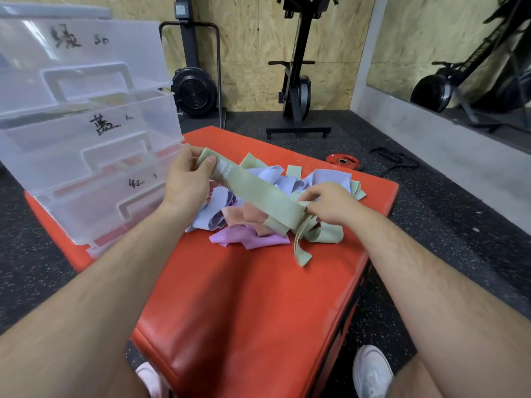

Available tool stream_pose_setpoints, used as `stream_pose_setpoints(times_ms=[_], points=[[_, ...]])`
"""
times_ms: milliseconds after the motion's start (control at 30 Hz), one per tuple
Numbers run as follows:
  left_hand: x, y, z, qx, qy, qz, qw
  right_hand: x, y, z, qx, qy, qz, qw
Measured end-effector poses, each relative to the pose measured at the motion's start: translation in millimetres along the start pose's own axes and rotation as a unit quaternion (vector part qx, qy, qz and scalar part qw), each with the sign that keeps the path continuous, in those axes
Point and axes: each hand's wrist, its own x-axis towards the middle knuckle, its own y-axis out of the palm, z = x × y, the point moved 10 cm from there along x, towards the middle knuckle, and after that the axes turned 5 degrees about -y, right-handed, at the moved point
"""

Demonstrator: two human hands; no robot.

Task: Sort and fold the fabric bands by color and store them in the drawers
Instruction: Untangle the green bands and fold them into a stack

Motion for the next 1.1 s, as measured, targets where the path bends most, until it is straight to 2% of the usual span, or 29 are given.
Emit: stream_pose_setpoints(times_ms=[67,200,300,367,433,500,600,700,733,900,967,1033,1100], points=[[-1,2,-1,0.021,0.010,0.001,1.000,-3,-16,7,0.058,-0.013,-0.022,0.998],[-8,15,-15,0.064,0.074,0.009,0.995,-7,-35,29,0.025,-0.099,-0.026,0.994],[-15,26,-26,0.087,0.117,0.027,0.989,-13,-48,46,-0.025,-0.176,-0.085,0.980],[-20,31,-32,0.105,0.143,0.039,0.983,-20,-64,58,0.005,-0.195,-0.152,0.969],[-22,35,-34,0.130,0.161,0.054,0.977,-27,-87,57,0.149,-0.165,-0.234,0.946],[-23,39,-35,0.170,0.177,0.059,0.968,-30,-97,42,0.304,-0.116,-0.284,0.902],[-20,37,-34,0.223,0.192,0.047,0.954,-31,-109,28,0.271,-0.075,-0.341,0.897],[-12,25,-29,0.210,0.176,0.032,0.961,-43,-129,-1,0.270,-0.006,-0.432,0.861],[-11,21,-28,0.202,0.167,0.027,0.965,-44,-131,-7,0.267,0.008,-0.434,0.860],[-13,20,-27,0.188,0.165,0.033,0.968,-10,-79,-17,0.187,0.053,-0.263,0.945],[-14,26,-26,0.188,0.165,0.047,0.967,3,-47,-20,0.157,0.058,-0.164,0.972],[-16,30,-25,0.184,0.158,0.058,0.968,7,-12,-17,0.102,0.060,-0.036,0.992],[-19,34,-25,0.188,0.162,0.061,0.967,6,2,-6,0.046,0.035,0.007,0.998]])
